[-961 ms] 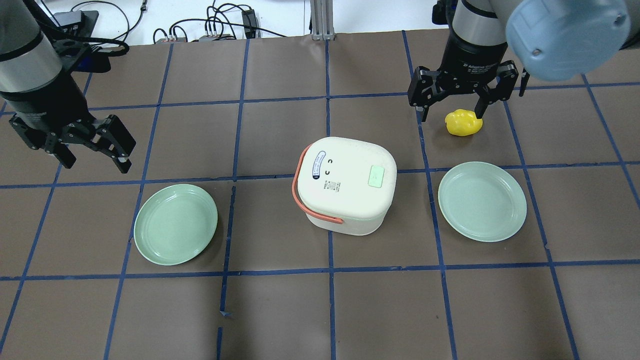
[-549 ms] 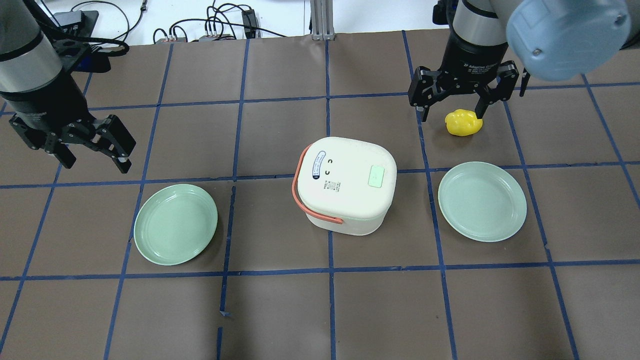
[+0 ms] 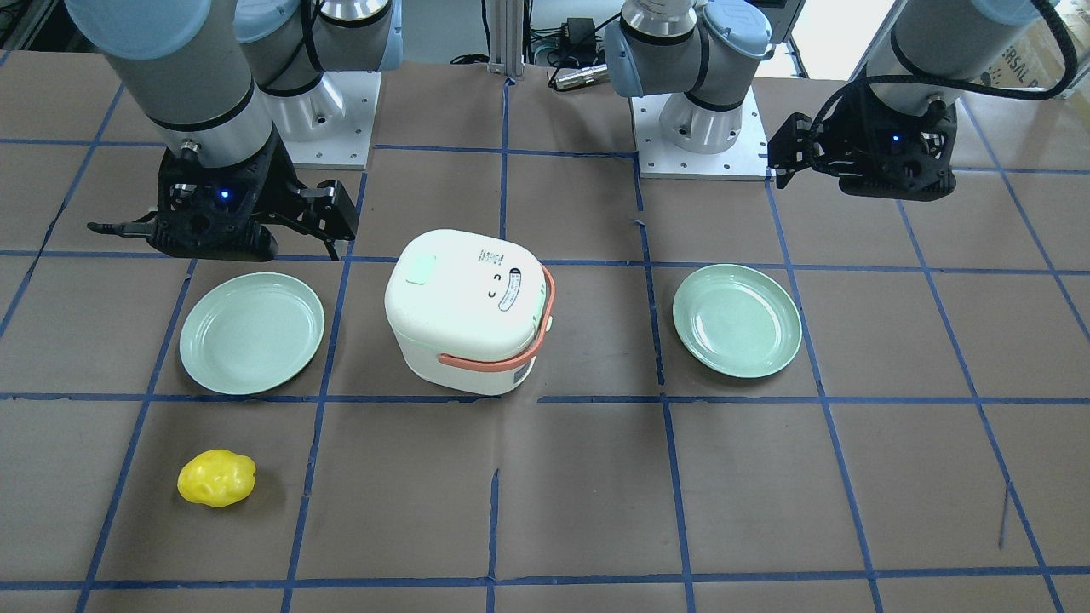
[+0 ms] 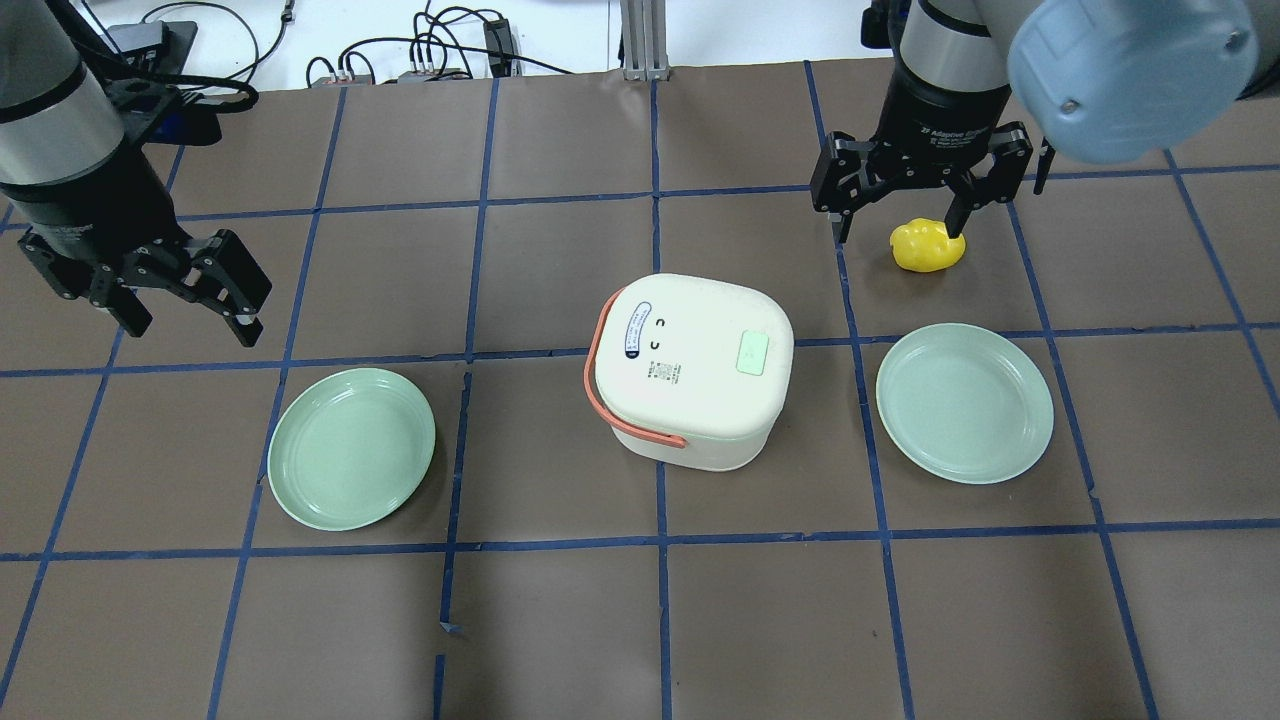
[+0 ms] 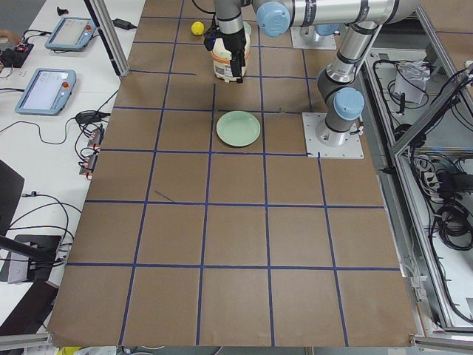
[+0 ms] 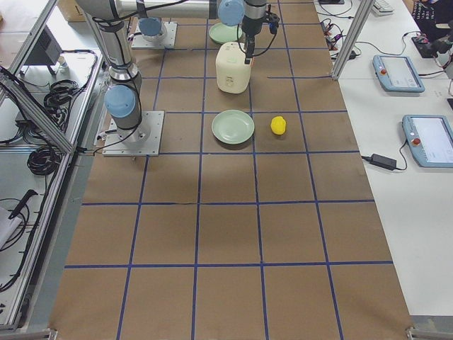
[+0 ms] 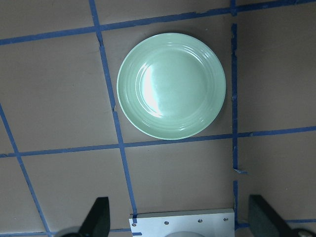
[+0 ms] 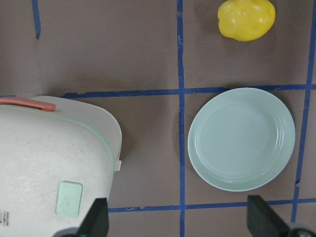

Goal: Press rice cooker button
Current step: 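Move the right gripper over the rice cooker's green button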

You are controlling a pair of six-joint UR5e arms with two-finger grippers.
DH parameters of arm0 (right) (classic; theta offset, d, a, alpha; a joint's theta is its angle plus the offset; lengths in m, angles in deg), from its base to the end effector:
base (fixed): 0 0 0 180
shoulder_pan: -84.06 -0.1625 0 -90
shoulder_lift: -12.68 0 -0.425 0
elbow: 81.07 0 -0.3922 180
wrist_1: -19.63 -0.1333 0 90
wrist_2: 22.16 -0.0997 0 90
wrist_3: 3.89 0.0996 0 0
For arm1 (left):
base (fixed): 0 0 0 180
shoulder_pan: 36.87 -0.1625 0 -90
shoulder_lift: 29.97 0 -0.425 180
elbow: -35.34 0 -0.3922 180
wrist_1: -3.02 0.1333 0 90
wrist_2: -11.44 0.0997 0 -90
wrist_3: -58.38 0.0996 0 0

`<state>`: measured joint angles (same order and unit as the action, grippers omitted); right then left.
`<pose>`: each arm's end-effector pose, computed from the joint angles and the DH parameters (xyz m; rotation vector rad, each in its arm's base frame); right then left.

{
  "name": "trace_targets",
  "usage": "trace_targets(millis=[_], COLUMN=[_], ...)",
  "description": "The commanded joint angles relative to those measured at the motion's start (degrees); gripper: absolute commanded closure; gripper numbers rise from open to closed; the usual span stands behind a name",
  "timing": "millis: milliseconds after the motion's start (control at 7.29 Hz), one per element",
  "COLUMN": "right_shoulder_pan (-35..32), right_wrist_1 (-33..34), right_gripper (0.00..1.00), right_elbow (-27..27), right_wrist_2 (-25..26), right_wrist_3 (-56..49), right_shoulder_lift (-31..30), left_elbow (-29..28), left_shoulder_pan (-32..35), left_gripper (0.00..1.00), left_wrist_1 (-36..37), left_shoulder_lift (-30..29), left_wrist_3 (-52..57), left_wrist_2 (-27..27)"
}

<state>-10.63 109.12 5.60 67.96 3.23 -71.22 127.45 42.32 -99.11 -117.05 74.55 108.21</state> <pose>0.1760 -0.5181 0.4610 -0.0663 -3.1317 -0.0889 -0.0352 -0.4637 0.4759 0.1607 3.0505 0.3365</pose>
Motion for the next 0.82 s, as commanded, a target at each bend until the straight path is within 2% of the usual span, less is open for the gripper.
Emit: trace_targets(millis=[0,137,275,412,549,686], right_shoulder_pan=[-3.46,-4.26,-4.27,-4.62,-6.10,-7.07], right_wrist_1=[0.60,1.74,8.19,9.04,9.48,9.40], right_gripper=[0.00,0.11,0.17,0.57,0.79,0.88], right_elbow=[0.07,1.64,5.22,7.43,8.15,8.85], right_wrist_2=[-3.20,-4.76,-6.96,-7.06,-9.07,-9.17], right_wrist_3=[7.54,7.56,7.82,10.26,10.28,9.94], right_shoulder_lift=[-0.48,0.05,-0.03,-0.82,-0.48,-0.13], left_elbow=[0.00,0.00,0.00,0.00,0.00,0.00], left_shoulder_pan=[0.00,0.00,0.00,0.00,0.00,0.00], left_gripper=[0.00,0.00,0.00,0.00,0.00,0.00], left_wrist_1=[0.00,0.00,0.00,0.00,0.00,0.00], left_shoulder_lift=[-0.02,-0.02,-0.02,-0.02,-0.02,-0.02], left_wrist_3=[0.00,0.00,0.00,0.00,0.00,0.00], left_wrist_2=[0.00,0.00,0.00,0.00,0.00,0.00])
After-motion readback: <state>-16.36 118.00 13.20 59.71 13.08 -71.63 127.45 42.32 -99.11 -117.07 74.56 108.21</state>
